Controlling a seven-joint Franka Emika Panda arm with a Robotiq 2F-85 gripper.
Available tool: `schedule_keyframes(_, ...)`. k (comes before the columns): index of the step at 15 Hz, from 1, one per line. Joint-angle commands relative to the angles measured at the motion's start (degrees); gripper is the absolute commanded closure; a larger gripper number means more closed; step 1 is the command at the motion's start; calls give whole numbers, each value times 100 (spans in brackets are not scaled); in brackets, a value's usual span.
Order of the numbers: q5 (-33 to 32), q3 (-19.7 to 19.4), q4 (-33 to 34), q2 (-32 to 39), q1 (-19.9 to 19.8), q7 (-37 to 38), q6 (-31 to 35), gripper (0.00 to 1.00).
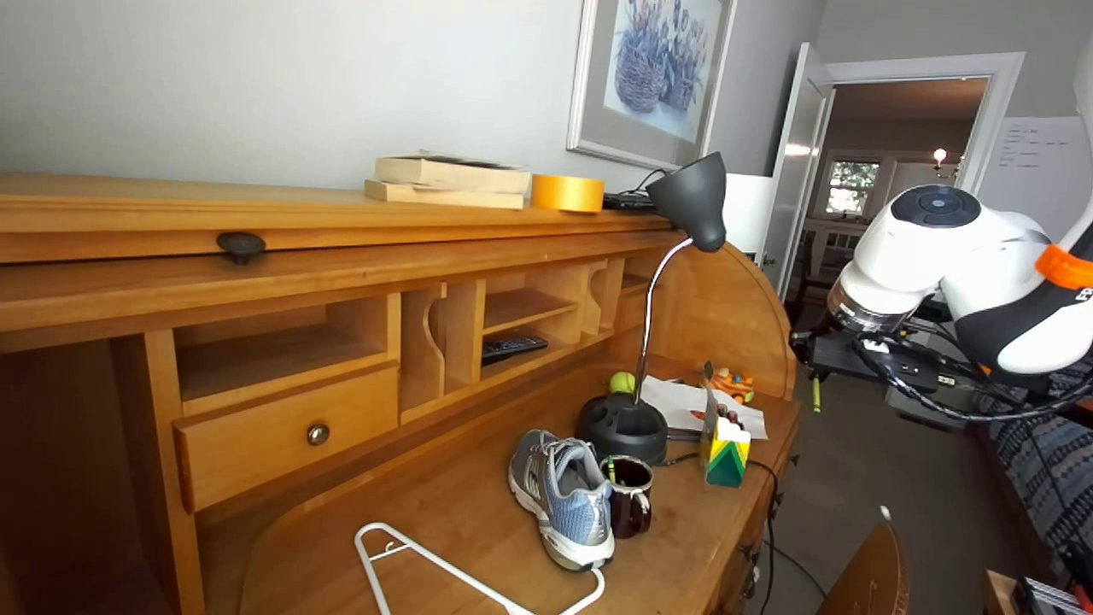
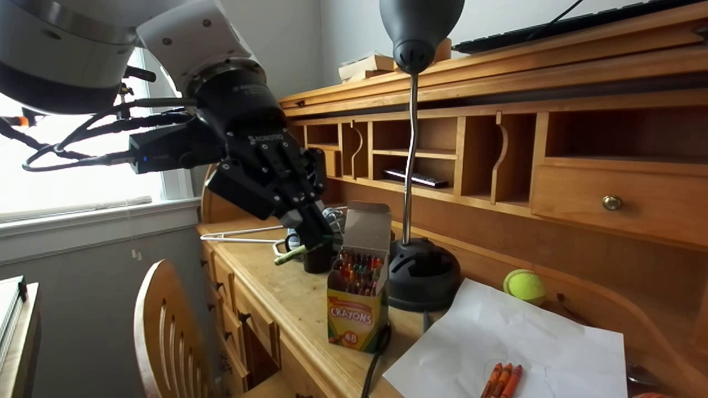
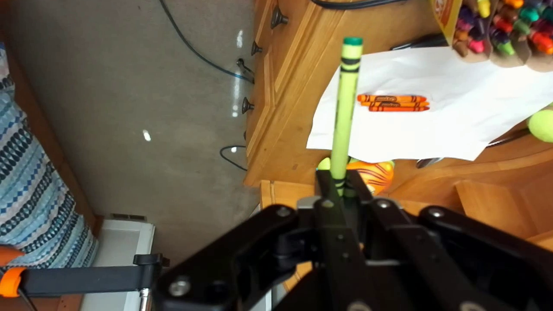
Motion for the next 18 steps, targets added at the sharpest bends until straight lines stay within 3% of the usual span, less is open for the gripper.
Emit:
schedule_keyframes(1, -222, 324, 3, 450, -278, 331, 262, 97)
schedule_keyframes(5, -81, 825, 63, 863, -619, 232, 555, 97)
schedule_keyframes(13, 221, 2208, 643, 1822, -1847, 131, 1421, 97)
schedule_keyframes(18, 671, 2939, 925, 2378, -2399, 84, 2073, 97)
